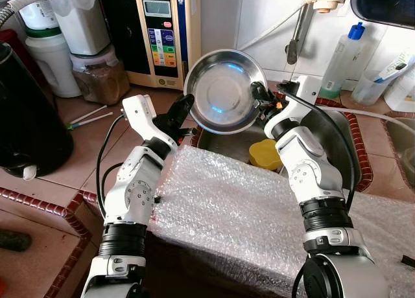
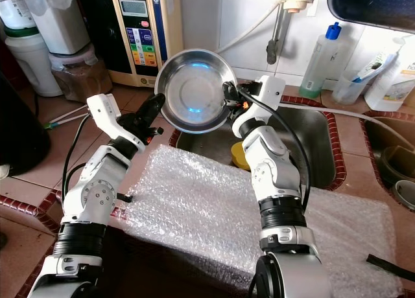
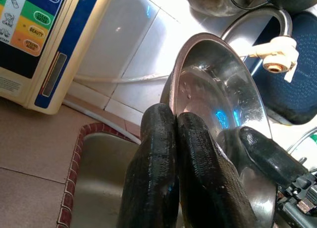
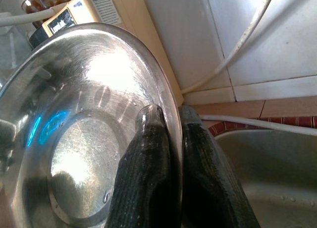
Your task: Kitchen organization
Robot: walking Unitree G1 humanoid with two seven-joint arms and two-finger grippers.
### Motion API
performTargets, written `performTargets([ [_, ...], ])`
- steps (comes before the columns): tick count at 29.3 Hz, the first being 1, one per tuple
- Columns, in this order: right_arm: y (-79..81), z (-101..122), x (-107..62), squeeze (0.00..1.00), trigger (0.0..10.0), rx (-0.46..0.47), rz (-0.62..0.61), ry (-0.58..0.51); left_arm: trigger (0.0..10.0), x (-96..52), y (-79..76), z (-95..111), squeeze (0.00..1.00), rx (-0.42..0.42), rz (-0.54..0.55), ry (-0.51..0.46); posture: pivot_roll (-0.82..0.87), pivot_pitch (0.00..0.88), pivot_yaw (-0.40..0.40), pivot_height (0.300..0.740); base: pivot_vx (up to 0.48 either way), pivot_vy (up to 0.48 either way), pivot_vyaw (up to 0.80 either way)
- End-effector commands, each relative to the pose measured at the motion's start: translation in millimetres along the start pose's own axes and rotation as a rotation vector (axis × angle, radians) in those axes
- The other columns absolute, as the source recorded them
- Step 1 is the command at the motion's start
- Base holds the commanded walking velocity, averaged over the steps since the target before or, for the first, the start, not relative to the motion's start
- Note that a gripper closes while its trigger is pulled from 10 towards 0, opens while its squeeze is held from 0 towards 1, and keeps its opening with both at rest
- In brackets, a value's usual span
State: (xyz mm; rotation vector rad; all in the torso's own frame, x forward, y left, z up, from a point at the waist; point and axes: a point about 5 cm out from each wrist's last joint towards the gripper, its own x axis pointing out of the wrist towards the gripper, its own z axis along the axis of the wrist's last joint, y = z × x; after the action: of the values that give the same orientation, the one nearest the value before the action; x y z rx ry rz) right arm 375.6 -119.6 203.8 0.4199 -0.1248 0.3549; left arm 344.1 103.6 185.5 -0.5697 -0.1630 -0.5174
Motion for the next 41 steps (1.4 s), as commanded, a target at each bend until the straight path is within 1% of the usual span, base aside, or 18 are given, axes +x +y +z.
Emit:
performTargets([
  [1, -6.9, -3.4, -1.9, 0.00, 0.0, -0.019, -0.044, 0.023, 4.3, 3.7, -9.4, -2.0, 1.00, 0.033, -0.049, 0.016, 0.01, 0.000, 0.030, 0.740, 0.000, 0.000, 0.00],
  [2, -7.0, -3.5, -2.1, 0.00, 0.0, -0.019, -0.045, 0.023, 4.3, 3.6, -9.2, -2.1, 1.00, 0.033, -0.048, 0.016, 0.01, 0.000, 0.030, 0.740, 0.000, 0.000, 0.00],
  [3, -7.6, -3.5, -2.3, 0.00, 0.0, -0.018, -0.048, 0.023, 10.0, 4.1, -9.1, -2.4, 1.00, 0.036, -0.041, 0.018, 0.01, 0.000, 0.028, 0.740, 0.000, 0.000, 0.00],
  [6, -7.8, -3.4, -2.1, 0.00, 0.0, -0.019, -0.051, 0.024, 10.0, 4.3, -10.7, -3.9, 1.00, 0.046, -0.048, 0.027, 0.01, 0.000, 0.027, 0.740, 0.000, 0.000, 0.00],
  [17, -8.5, -3.3, -1.6, 0.00, 0.0, -0.028, -0.059, 0.021, 10.0, 3.3, -13.5, -6.0, 1.00, 0.038, -0.063, 0.042, 0.01, 0.000, 0.026, 0.740, 0.000, 0.000, 0.00],
  [23, -12.5, -2.2, -1.8, 0.00, 0.0, -0.050, -0.089, 0.011, 10.0, 3.7, -12.8, -6.5, 1.00, 0.050, -0.050, 0.048, 0.02, 0.000, 0.025, 0.740, 0.000, 0.000, 0.00],
  [24, -17.0, -1.8, -1.7, 0.00, 0.0, -0.056, -0.119, 0.010, 10.0, 2.6, -10.0, -8.7, 1.00, 0.073, -0.028, 0.069, 0.02, 0.000, 0.022, 0.740, 0.000, 0.000, 0.00],
  [29, -26.5, 1.2, -0.9, 0.00, 0.0, -0.103, -0.168, -0.005, 10.0, -1.1, -3.3, -10.7, 1.00, 0.095, 0.013, 0.083, 0.05, 0.000, 0.016, 0.740, 0.000, 0.000, 0.00],
  [30, -28.1, 1.8, -0.3, 0.00, 0.0, -0.096, -0.177, -0.009, 10.0, -2.6, -1.1, -10.5, 1.00, 0.100, 0.026, 0.085, 0.05, 0.000, 0.016, 0.740, 0.000, 0.000, 0.00],
  [31, -31.0, 2.9, 0.8, 0.00, 0.0, -0.098, -0.193, -0.012, 10.0, -6.4, 4.3, -10.3, 1.00, 0.112, 0.053, 0.090, 0.06, 0.000, 0.015, 0.740, 0.000, 0.000, 0.00],
  [32, -31.0, 2.9, 0.8, 0.00, 0.0, -0.098, -0.193, -0.012, 10.0, -6.4, 4.3, -10.3, 1.00, 0.112, 0.053, 0.090, 0.06, 0.000, 0.015, 0.740, 0.000, 0.000, 0.00],
  [33, -33.0, 4.0, 2.0, 0.00, 0.0, -0.097, -0.203, -0.016, 10.0, -10.2, 10.4, -10.8, 1.00, 0.128, 0.084, 0.100, 0.06, 0.000, 0.017, 0.740, 0.000, 0.000, 0.00],
  [34, -33.0, 4.0, 2.0, 0.00, 0.0, -0.097, -0.203, -0.016, 10.0, -10.2, 10.4, -10.8, 1.00, 0.128, 0.084, 0.100, 0.06, 0.000, 0.017, 0.740, 0.000, 0.000, 0.00],
  [37, -41.9, 3.0, 2.0, 0.00, 0.0, -0.159, -0.258, -0.008, 10.0, -10.7, 10.0, -12.8, 1.00, 0.136, 0.083, 0.123, 0.06, 0.000, 0.015, 0.740, 0.000, 0.000, 0.00],
  [38, -41.9, 3.0, 2.0, 0.00, 0.0, -0.159, -0.258, -0.008, 10.0, -10.7, 10.0, -12.8, 1.00, 0.136, 0.083, 0.123, 0.06, 0.000, 0.015, 0.740, 0.000, 0.000, 0.00],
  [39, -44.7, 2.4, 1.5, 0.00, 0.0, -0.185, -0.277, 0.000, 10.0, -10.7, 9.0, -13.9, 1.00, 0.133, 0.077, 0.128, 0.06, 0.000, 0.015, 0.740, 0.000, 0.000, 0.00],
  [40, -50.5, -0.1, 0.4, 0.00, 0.0, -0.243, -0.302, 0.017, 10.0, -11.0, 6.0, -17.7, 1.00, 0.140, 0.064, 0.150, 0.07, 0.000, 0.015, 0.740, 0.000, 0.000, 0.00],
  [41, -54.3, -2.5, -0.8, 0.00, 0.0, -0.266, -0.318, 0.030, 10.0, -11.5, 5.1, -20.9, 1.00, 0.147, 0.059, 0.174, 0.07, 0.000, 0.016, 0.740, 0.000, 0.000, 0.00],
])
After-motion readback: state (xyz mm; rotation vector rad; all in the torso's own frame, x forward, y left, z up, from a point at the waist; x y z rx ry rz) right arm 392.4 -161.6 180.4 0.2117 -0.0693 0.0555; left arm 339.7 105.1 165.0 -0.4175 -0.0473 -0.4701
